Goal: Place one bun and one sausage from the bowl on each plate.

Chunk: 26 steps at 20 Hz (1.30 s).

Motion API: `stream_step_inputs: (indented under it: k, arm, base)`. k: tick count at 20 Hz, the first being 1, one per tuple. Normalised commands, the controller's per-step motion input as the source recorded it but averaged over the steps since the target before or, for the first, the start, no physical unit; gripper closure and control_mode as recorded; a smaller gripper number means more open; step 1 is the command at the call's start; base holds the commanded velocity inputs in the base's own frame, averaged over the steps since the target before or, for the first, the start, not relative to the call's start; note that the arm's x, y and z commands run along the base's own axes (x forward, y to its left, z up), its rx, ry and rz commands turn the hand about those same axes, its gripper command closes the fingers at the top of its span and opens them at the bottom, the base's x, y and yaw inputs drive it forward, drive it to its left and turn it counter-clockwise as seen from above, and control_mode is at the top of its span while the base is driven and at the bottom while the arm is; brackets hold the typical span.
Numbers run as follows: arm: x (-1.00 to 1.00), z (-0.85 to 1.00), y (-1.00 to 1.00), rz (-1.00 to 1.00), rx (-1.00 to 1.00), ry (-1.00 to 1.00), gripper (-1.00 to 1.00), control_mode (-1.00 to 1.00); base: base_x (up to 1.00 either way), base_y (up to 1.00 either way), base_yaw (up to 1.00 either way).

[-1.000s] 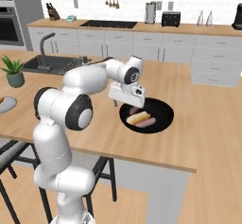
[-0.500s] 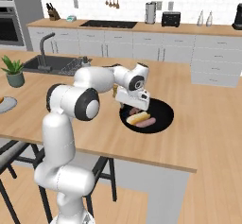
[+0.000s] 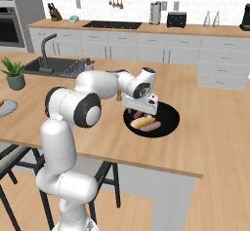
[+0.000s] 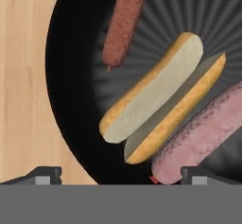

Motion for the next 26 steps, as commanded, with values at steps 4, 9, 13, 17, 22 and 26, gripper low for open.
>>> stream_step_inputs:
  k: [4, 9, 13, 17, 22, 26]
  arm:
    - [0.0, -0.12, -0.07, 0.0, -0.04, 0.11, -1.0, -1.0]
    - [0.0, -0.17, -0.37, -0.03, 0.0, 0.0, -1.0, -1.0]
    - [0.04, -0.08, -0.14, -0.04, 0.0, 0.06, -1.0, -1.0]
    - [0.12, -0.24, 0.09, 0.0, 0.0, 0.07, -1.0, -1.0]
    - [0.36, -0.17, 0.1, -0.02, 0.0, 0.04, -1.0, -1.0]
    - [0.26, -0.25, 0.0, -0.01, 0.0, 0.05, -1.0, -1.0]
  base:
    - [0.0, 0.0, 0.0]
    - [0.0, 0.0, 0.0]
    - [0.0, 0.0, 0.0]
    - [0.0, 0.0, 0.0]
    - [0.0, 0.0, 0.0]
    - [0.0, 0.0, 0.0]
